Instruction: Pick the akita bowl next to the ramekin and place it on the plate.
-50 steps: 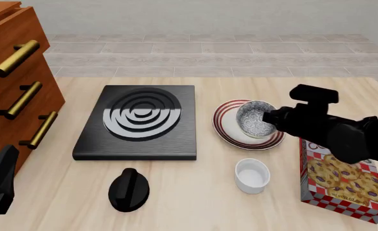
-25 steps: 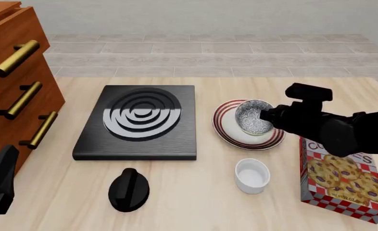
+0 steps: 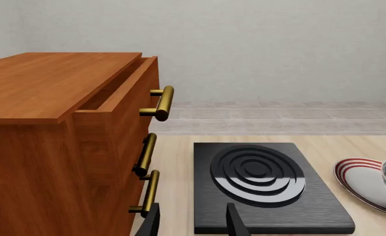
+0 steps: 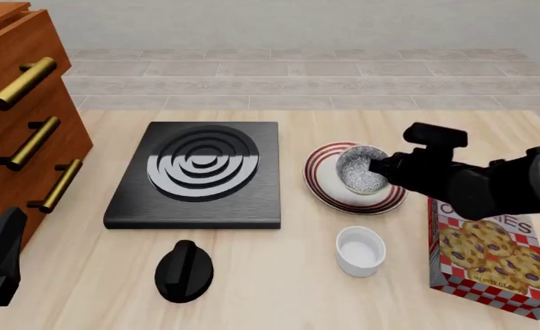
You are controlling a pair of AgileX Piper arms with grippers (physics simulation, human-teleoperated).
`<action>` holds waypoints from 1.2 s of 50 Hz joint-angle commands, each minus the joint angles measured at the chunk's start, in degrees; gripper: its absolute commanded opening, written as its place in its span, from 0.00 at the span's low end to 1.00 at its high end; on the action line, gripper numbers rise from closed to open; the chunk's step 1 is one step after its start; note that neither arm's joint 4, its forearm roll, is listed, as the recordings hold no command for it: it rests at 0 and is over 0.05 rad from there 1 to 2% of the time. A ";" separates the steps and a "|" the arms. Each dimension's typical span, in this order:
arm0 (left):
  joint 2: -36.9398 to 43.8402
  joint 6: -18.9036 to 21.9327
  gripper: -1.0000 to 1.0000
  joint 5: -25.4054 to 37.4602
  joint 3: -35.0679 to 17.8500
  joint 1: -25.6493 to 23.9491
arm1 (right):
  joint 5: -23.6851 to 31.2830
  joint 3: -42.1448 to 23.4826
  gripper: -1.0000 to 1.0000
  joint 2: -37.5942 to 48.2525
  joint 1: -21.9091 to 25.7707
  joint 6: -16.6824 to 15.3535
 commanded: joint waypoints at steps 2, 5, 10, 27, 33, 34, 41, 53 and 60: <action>0.00 0.00 1.00 0.00 0.00 0.00 | -1.46 -1.20 0.00 2.92 -0.51 0.25; 0.00 0.00 1.00 0.00 0.00 0.00 | -1.37 -1.70 0.00 3.37 -0.60 0.27; 0.00 0.00 1.00 0.00 0.00 0.00 | -0.47 -4.10 0.00 5.00 -0.45 0.29; 0.00 0.00 1.00 0.00 0.00 0.00 | -0.53 -5.77 0.00 7.03 -0.21 0.58; 0.00 0.00 1.00 0.00 0.00 0.00 | -1.50 -4.95 0.00 7.53 -0.69 0.36; 0.00 0.00 1.00 0.00 0.00 0.00 | -1.72 -4.64 0.00 7.49 -0.76 0.30; 0.00 0.00 1.00 0.00 0.00 0.00 | -3.13 -3.22 0.00 7.84 -1.03 -0.22; 0.00 0.00 1.00 0.00 0.00 0.00 | -4.20 -2.01 0.00 7.78 -1.68 -0.49; 0.00 0.00 1.00 0.00 0.00 0.00 | -4.30 -2.14 1.00 7.60 -1.59 -0.58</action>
